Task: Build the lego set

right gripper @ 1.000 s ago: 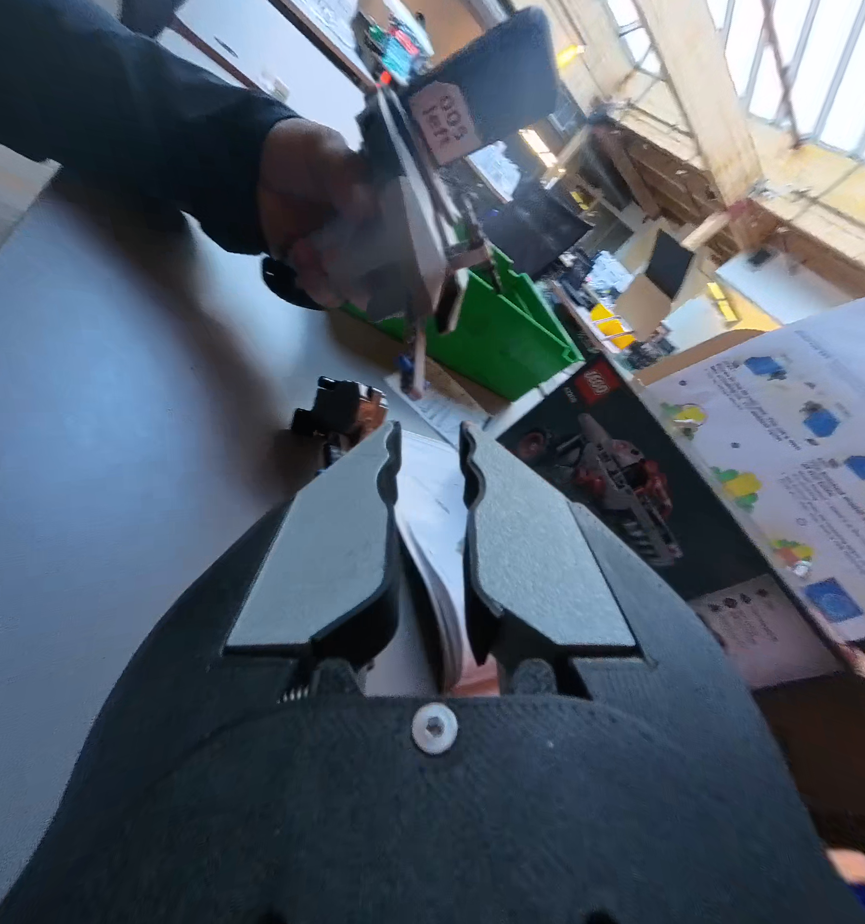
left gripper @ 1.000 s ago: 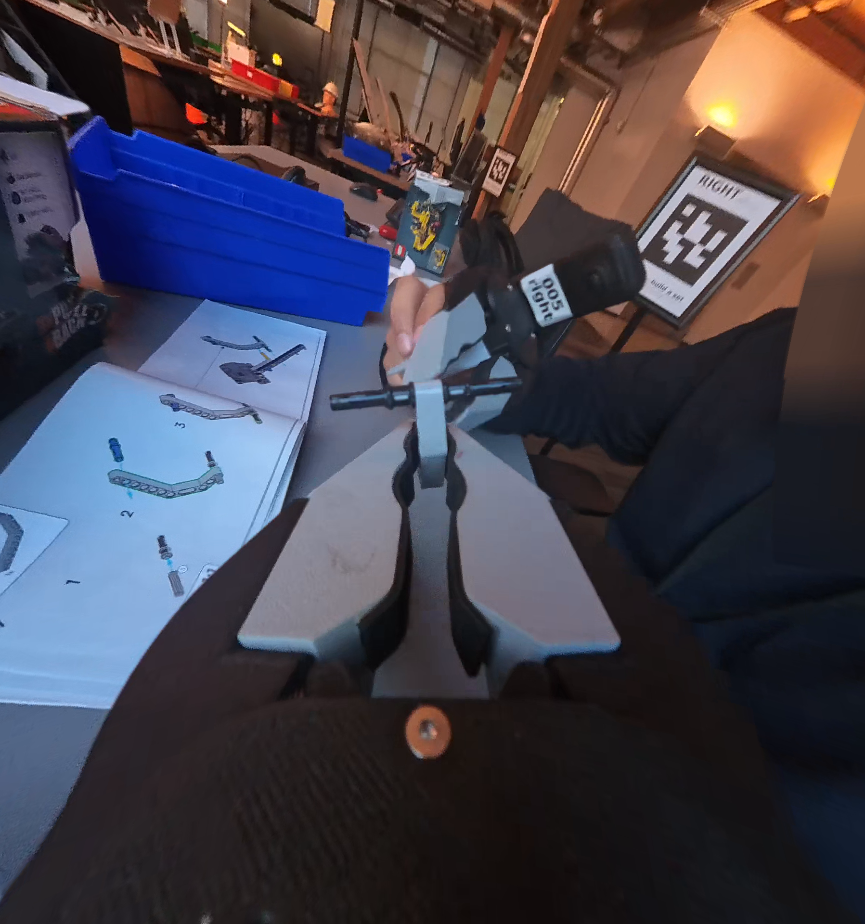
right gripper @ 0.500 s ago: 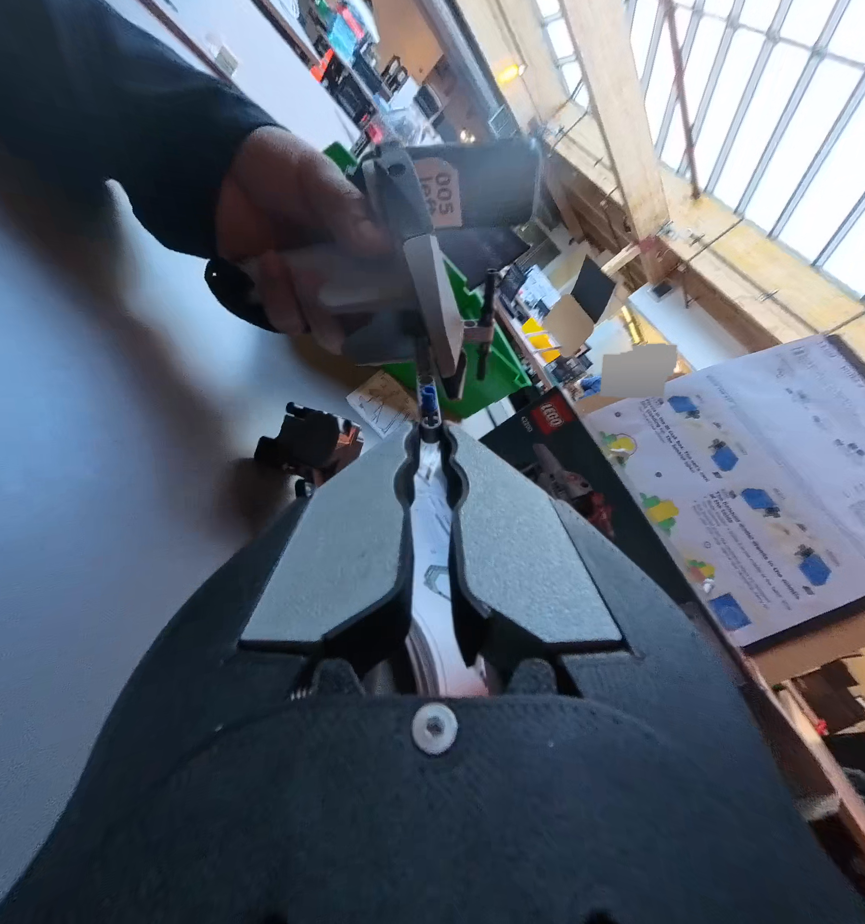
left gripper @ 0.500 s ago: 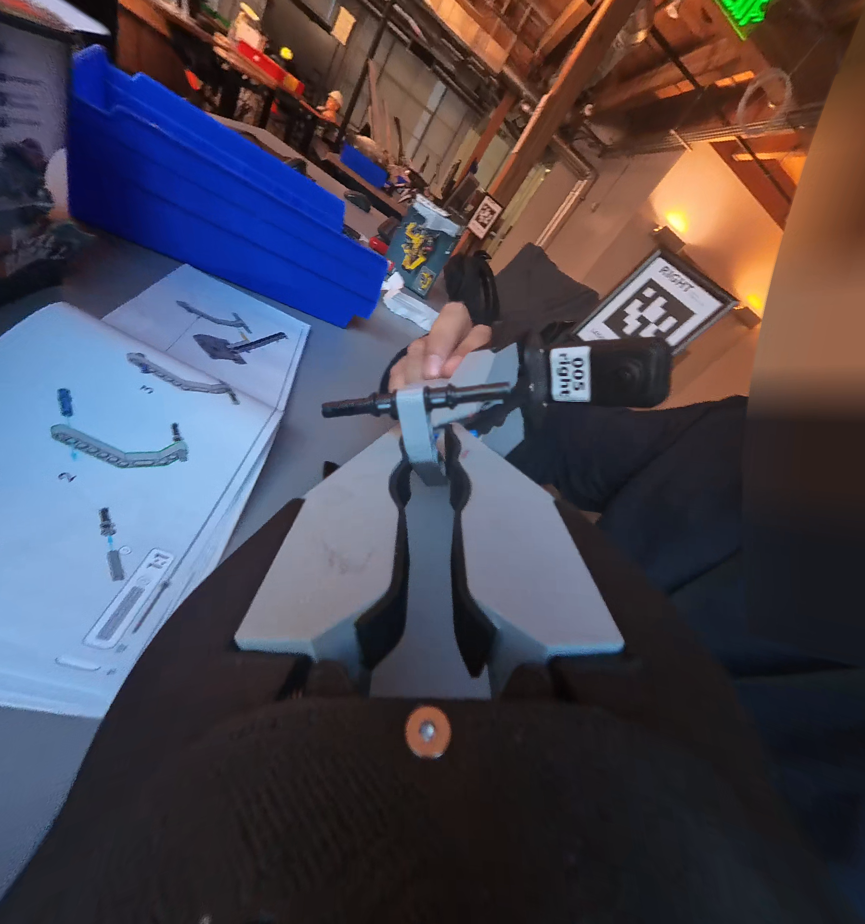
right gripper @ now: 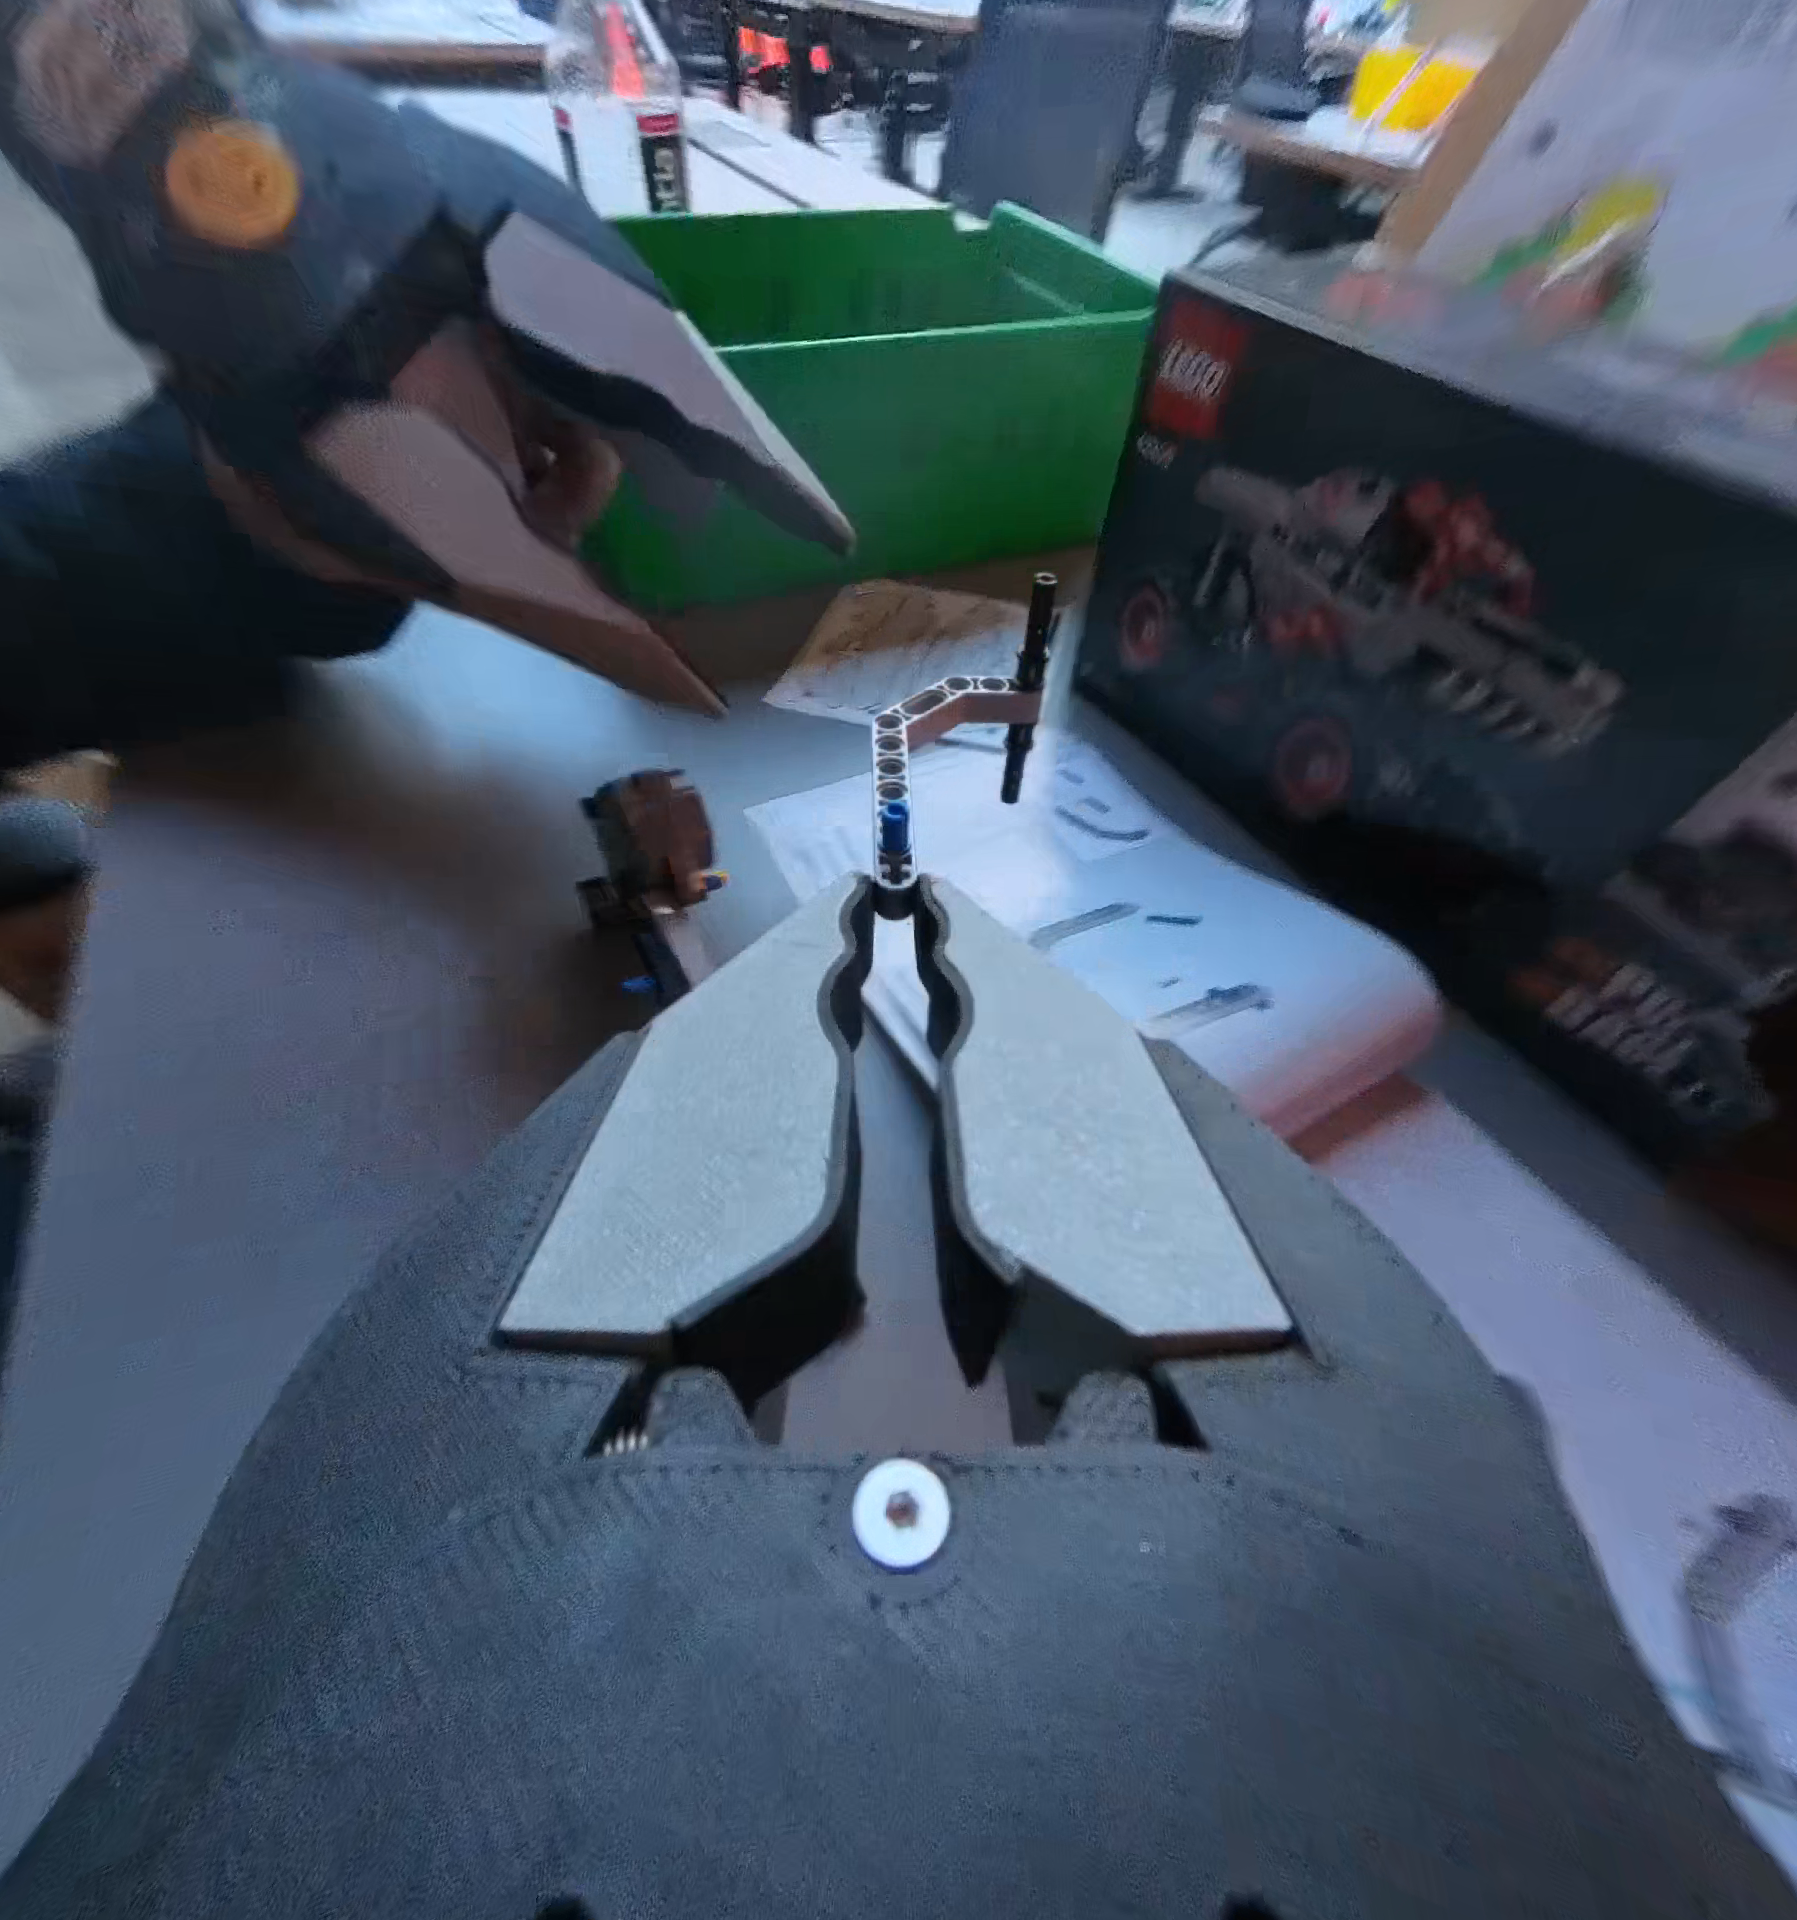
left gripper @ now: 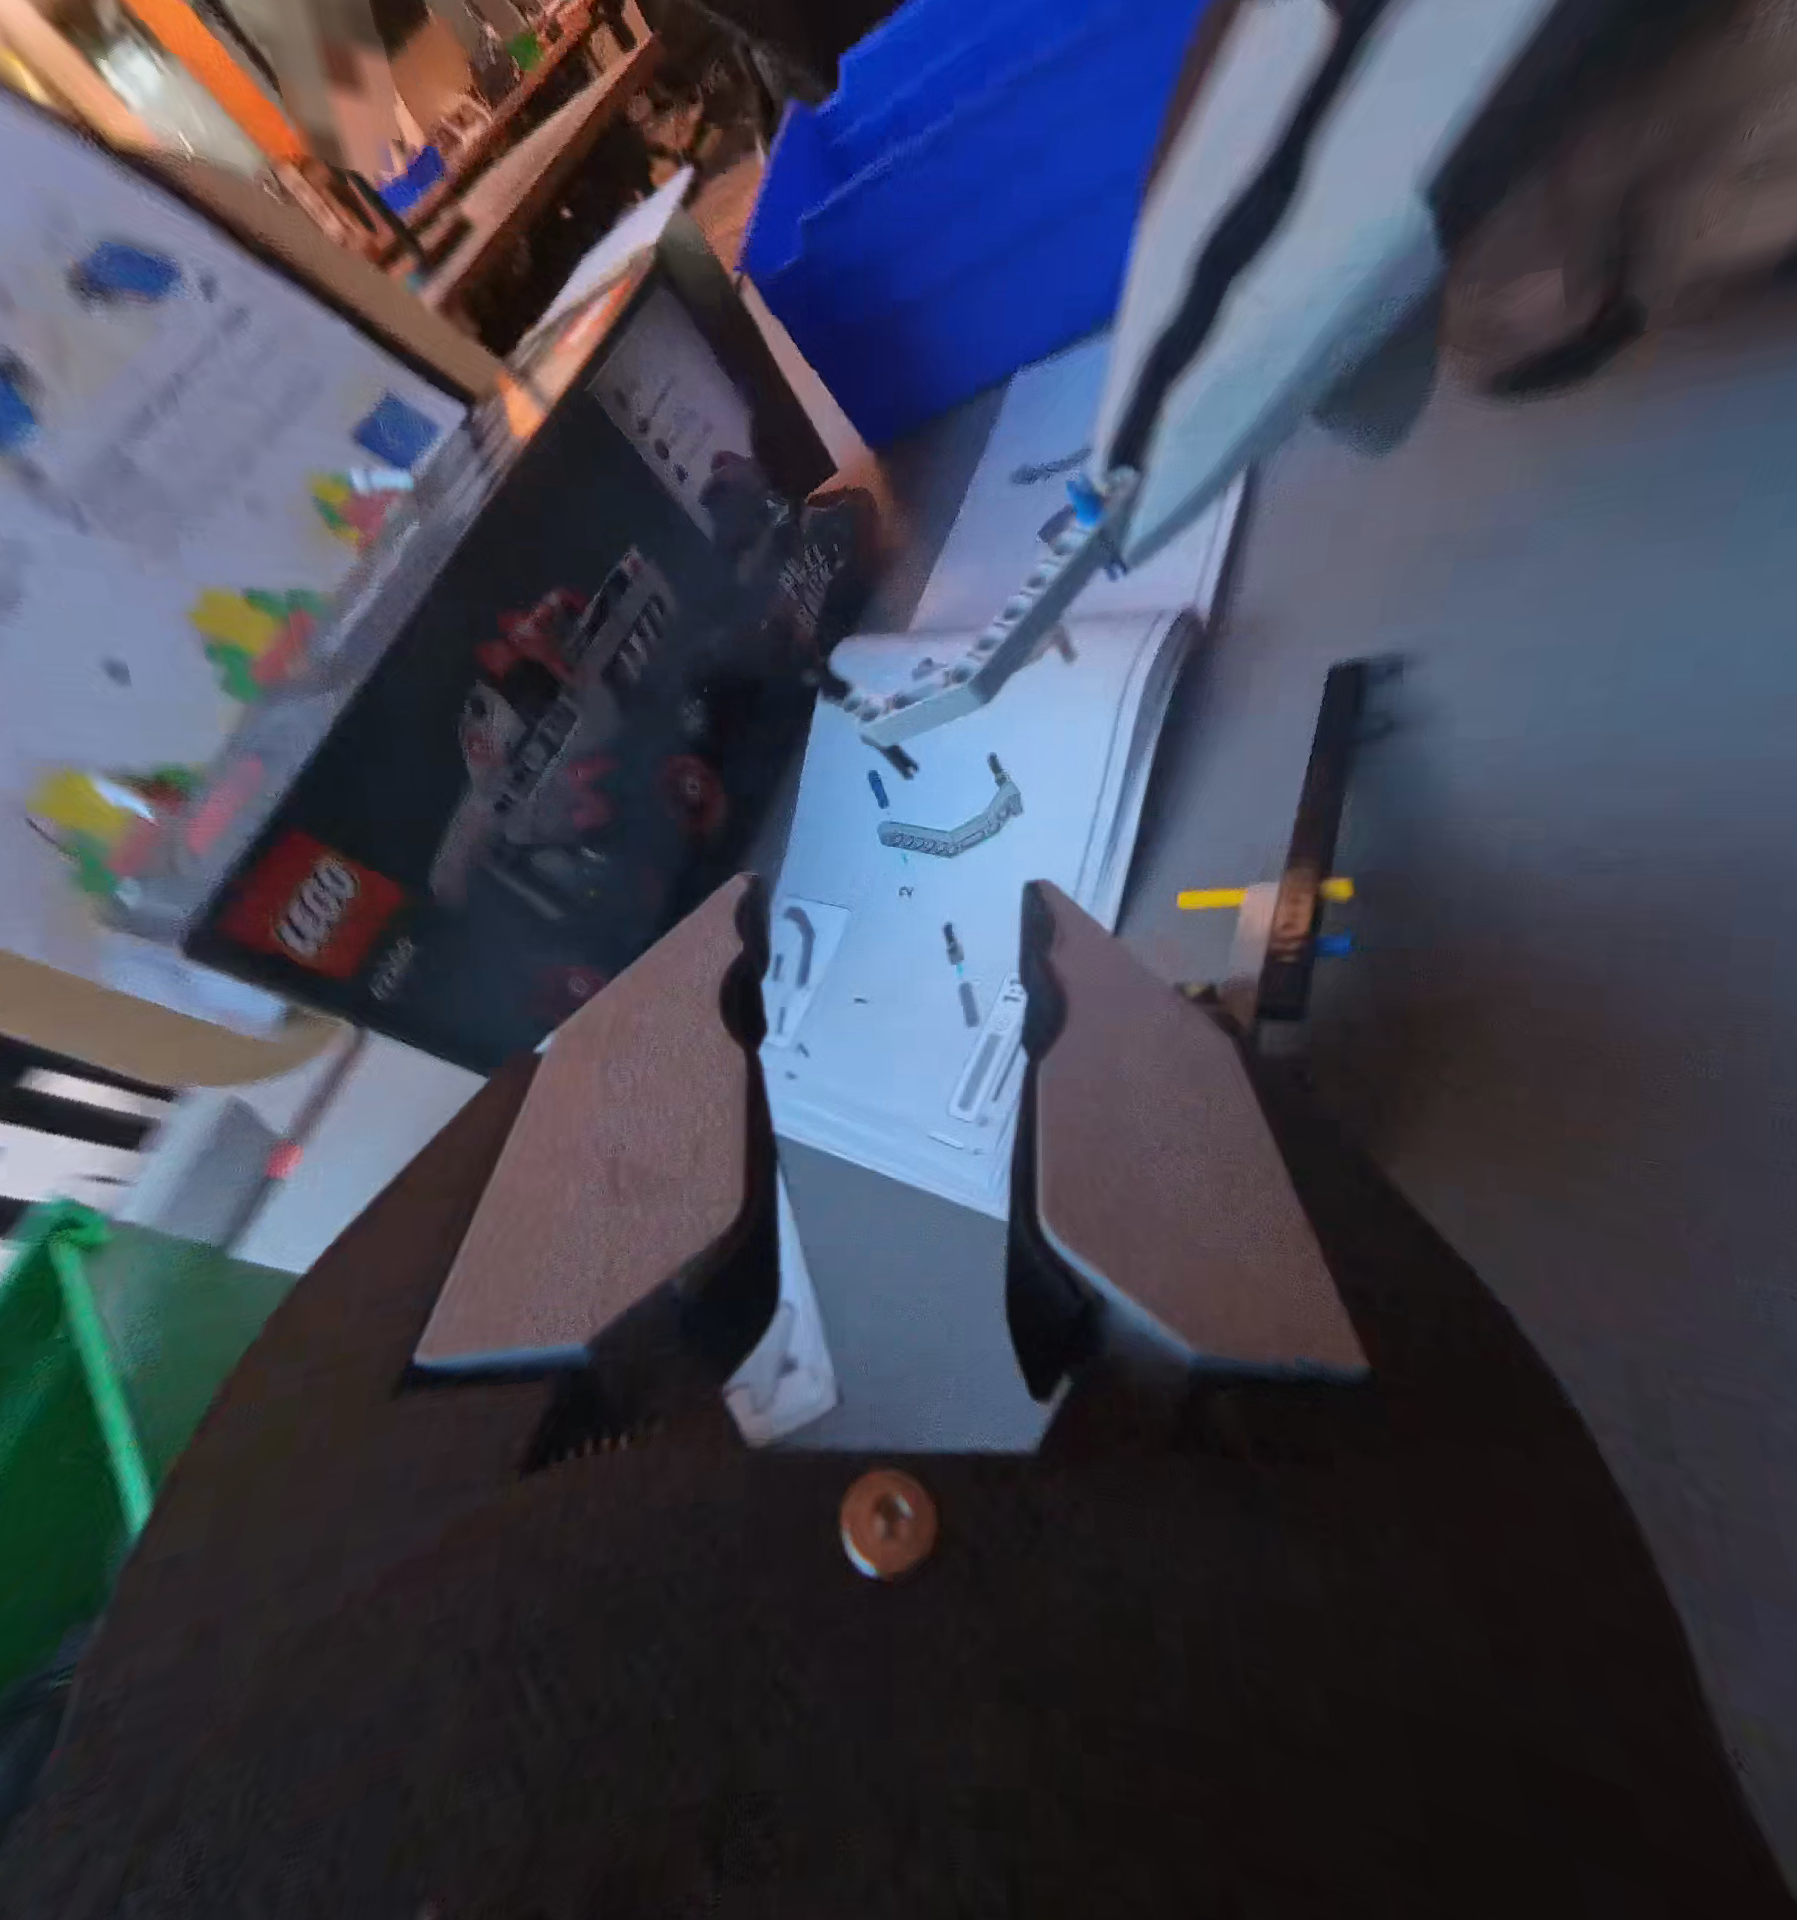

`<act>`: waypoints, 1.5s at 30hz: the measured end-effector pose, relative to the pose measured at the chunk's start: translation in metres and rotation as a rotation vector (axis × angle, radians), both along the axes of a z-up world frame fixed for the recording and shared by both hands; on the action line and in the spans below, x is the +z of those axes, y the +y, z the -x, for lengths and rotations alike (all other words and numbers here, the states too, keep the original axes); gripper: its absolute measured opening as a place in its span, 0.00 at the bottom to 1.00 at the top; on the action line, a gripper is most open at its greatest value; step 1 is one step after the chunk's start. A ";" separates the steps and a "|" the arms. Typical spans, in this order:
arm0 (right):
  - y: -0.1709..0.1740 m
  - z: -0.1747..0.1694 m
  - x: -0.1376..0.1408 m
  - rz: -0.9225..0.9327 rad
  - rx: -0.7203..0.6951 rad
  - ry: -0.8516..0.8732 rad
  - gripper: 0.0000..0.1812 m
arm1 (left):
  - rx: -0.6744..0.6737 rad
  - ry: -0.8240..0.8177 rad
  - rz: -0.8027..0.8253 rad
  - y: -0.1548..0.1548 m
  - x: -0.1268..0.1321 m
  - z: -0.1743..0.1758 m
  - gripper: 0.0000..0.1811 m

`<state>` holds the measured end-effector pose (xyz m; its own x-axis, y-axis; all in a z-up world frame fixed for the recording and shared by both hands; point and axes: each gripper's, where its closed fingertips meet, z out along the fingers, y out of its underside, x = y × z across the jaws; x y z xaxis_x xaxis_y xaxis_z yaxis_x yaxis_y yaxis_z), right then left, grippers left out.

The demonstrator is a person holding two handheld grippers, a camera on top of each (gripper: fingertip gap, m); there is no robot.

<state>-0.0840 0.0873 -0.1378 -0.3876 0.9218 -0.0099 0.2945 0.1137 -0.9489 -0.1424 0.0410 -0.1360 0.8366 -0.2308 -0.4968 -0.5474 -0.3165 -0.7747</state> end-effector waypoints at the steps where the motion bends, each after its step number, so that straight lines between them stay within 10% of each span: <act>1: -0.002 -0.001 0.000 0.059 0.018 -0.027 0.03 | -0.017 0.084 0.010 0.001 -0.004 -0.008 0.25; 12: -0.027 -0.004 -0.004 0.230 0.132 -0.144 0.03 | -0.056 0.560 0.010 0.021 -0.019 -0.030 0.04; 19: -0.011 -0.012 0.031 0.100 0.123 0.083 0.25 | -0.144 0.160 -0.017 0.021 -0.004 -0.039 0.04; 27: 0.028 -0.018 0.024 0.177 0.122 0.059 0.21 | -0.411 -0.643 -0.096 0.021 0.038 -0.051 0.03; 45: -0.039 -0.012 -0.012 -0.207 0.355 -0.034 0.04 | -0.456 -0.597 -0.006 0.027 0.012 -0.090 0.03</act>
<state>-0.0723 0.0488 -0.1497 -0.6843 0.7150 0.1434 0.2335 0.4012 -0.8857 -0.0523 0.0675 -0.1235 0.7864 -0.6176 0.0097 -0.1091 -0.1543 -0.9820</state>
